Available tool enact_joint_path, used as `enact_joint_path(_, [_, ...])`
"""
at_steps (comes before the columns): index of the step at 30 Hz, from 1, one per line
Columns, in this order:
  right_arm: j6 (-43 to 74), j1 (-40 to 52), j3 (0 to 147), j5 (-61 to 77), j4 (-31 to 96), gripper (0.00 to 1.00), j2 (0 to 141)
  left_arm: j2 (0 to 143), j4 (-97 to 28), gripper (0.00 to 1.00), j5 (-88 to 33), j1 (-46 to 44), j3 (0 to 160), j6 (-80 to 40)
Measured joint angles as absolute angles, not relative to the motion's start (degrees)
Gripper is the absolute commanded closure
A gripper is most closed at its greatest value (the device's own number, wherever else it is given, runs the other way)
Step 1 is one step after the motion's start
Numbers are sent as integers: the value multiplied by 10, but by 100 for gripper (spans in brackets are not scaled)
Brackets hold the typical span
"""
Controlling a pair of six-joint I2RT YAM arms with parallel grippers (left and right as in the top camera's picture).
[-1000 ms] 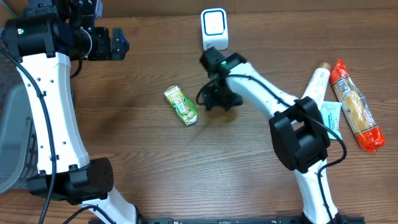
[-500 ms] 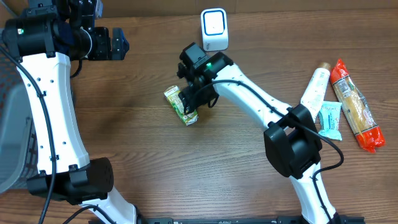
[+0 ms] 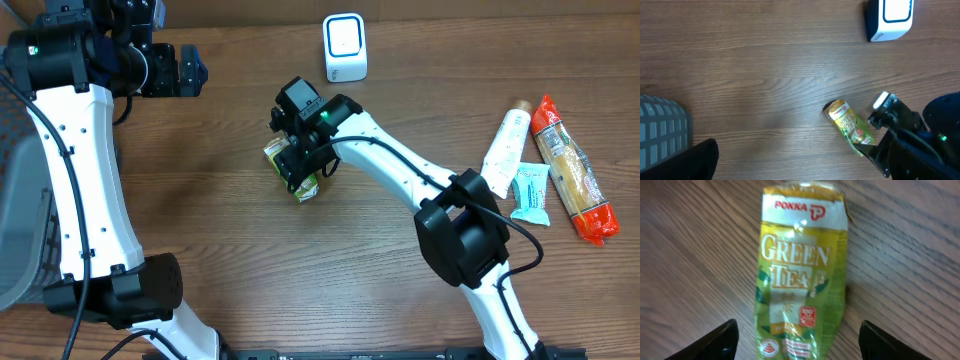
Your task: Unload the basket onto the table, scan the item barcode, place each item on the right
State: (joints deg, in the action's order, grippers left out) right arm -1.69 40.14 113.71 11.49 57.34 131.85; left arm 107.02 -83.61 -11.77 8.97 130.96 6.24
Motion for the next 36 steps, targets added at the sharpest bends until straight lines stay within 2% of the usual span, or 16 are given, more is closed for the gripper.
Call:
enact_joint_path(11, [-35, 286, 1123, 293, 576, 22, 1346, 1070, -836, 0, -118, 90, 1310, 62])
enact_joint_path(17, [-42, 278, 1099, 364, 576, 23, 1373, 1070, -836, 0, -118, 90, 1310, 62])
enact_joint_path(21, [-32, 286, 1079, 400, 539, 30, 1373, 1070, -836, 0, -118, 90, 1310, 62])
enact_joint_path(29, [79, 312, 1009, 433, 401, 56, 1364, 1070, -836, 0, -118, 90, 1310, 62])
enact_joint_path(32, [132, 331, 994, 397, 385, 71, 1355, 1070, -836, 0, -118, 90, 1310, 62])
enact_joint_path(35, [171, 350, 991, 362, 383, 93, 1350, 1070, -836, 0, -118, 90, 1310, 62])
enact_joint_path(36, [179, 354, 990, 358, 380, 96, 1349, 1070, -836, 1, -118, 90, 1310, 62])
